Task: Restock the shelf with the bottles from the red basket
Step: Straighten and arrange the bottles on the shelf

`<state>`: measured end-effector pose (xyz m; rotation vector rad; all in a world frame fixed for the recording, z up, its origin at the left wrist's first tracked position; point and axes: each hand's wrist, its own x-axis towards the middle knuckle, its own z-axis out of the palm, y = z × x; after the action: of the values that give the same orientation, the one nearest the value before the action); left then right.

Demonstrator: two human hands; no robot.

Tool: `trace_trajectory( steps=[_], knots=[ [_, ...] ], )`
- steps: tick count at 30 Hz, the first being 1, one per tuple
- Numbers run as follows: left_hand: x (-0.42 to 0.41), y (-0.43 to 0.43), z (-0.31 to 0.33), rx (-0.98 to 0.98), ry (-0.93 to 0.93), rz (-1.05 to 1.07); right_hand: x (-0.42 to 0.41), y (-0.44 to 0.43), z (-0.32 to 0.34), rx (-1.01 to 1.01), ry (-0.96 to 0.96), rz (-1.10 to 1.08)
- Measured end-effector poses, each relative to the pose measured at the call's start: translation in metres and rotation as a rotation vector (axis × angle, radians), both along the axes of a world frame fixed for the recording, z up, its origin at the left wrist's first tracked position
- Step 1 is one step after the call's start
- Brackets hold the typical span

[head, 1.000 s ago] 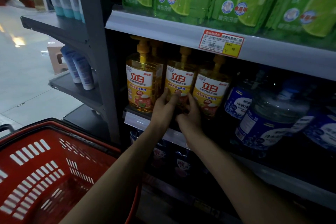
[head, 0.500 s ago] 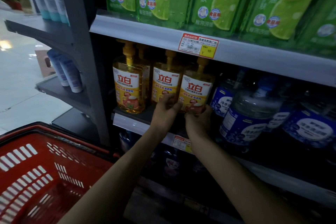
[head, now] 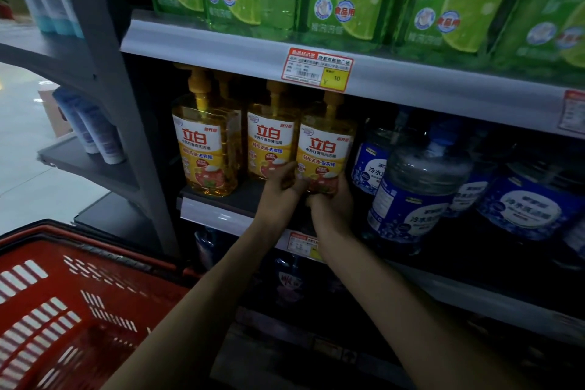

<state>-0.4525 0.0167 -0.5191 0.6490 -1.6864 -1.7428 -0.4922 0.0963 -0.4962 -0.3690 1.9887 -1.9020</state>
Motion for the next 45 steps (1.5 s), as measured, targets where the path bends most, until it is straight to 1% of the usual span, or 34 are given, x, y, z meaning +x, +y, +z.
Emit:
trace_trajectory(
  steps=[5, 9, 11, 13, 15, 17, 21, 23, 25, 29, 32, 40, 42, 45],
  knots=[
    [0.000, 0.002, 0.003, 0.019, -0.009, 0.039, -0.005, 0.007, -0.001, 0.013, 0.018, 0.040],
    [0.004, 0.006, 0.008, 0.004, -0.001, -0.006, -0.006, 0.010, 0.000, 0.038, 0.012, 0.051],
    [0.006, 0.005, 0.008, -0.016, -0.009, -0.017, -0.004, 0.011, 0.002, 0.069, 0.017, 0.037],
    [0.012, 0.004, 0.008, -0.037, -0.015, 0.016, 0.001, 0.009, 0.005, 0.087, 0.017, -0.007],
    [0.020, 0.001, 0.007, -0.062, -0.010, 0.116, 0.008, 0.007, 0.007, 0.089, 0.019, -0.006],
    [0.032, -0.004, 0.007, -0.111, 0.003, 0.236, 0.017, 0.002, 0.009, 0.066, 0.037, 0.065],
    [0.064, -0.018, 0.006, -0.234, 0.002, 0.503, 0.033, -0.018, 0.012, 0.001, 0.009, 0.211],
    [0.077, -0.028, 0.005, -0.227, 0.030, 0.629, 0.040, -0.030, 0.012, 0.002, 0.004, 0.285],
    [0.087, -0.039, 0.003, -0.217, 0.042, 0.682, 0.050, -0.041, 0.011, 0.010, -0.004, 0.371],
    [0.093, -0.056, -0.003, -0.206, -0.021, 0.621, 0.067, -0.057, 0.011, -0.013, -0.032, 0.497],
    [0.091, -0.057, -0.002, -0.197, -0.051, 0.616, 0.074, -0.065, 0.007, -0.011, -0.045, 0.552],
    [0.094, -0.065, -0.006, -0.175, -0.045, 0.580, 0.077, -0.079, -0.004, -0.023, -0.045, 0.559],
    [0.097, -0.068, -0.006, -0.182, -0.039, 0.556, 0.072, -0.080, -0.007, -0.014, -0.083, 0.544],
    [0.101, -0.068, -0.006, -0.221, -0.053, 0.546, 0.058, -0.077, -0.016, 0.004, -0.069, 0.491]
  ],
)
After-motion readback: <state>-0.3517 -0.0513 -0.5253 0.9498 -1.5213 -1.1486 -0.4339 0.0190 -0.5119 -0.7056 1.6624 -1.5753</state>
